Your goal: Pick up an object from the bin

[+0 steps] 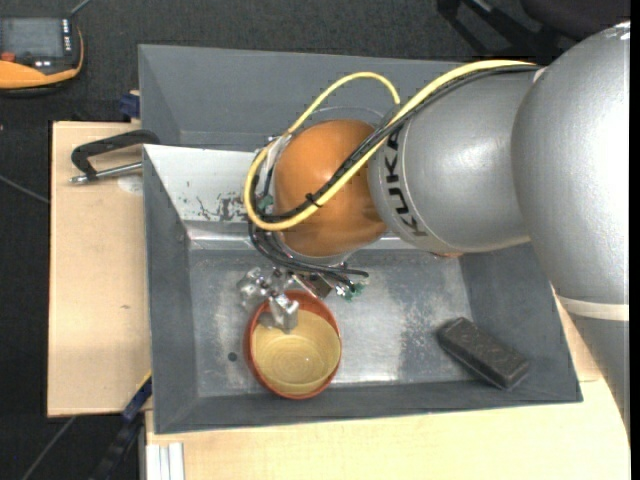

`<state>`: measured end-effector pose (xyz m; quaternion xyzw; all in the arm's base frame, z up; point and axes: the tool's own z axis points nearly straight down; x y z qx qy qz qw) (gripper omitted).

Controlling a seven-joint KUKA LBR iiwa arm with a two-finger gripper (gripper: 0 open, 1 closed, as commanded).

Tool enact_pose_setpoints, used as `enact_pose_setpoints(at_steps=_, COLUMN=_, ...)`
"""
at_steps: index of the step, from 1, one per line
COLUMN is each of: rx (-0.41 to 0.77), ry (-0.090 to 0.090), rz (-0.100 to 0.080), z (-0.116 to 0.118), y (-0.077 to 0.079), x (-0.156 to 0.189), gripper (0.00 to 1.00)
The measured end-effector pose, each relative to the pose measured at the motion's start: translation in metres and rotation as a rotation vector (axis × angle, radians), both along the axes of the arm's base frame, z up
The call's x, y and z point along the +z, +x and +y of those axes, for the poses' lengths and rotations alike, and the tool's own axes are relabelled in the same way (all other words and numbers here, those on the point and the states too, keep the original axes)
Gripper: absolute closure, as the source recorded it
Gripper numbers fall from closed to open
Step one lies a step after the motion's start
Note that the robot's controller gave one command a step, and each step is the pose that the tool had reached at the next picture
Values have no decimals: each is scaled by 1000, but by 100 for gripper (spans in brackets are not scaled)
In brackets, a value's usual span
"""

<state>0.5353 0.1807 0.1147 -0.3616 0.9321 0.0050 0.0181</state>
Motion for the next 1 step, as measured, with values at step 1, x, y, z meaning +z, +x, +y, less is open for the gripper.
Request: enact_pose_setpoints(at_steps=1, rx=-63, ry=8, rz=-12, z=6, y=3, x=99, gripper=100)
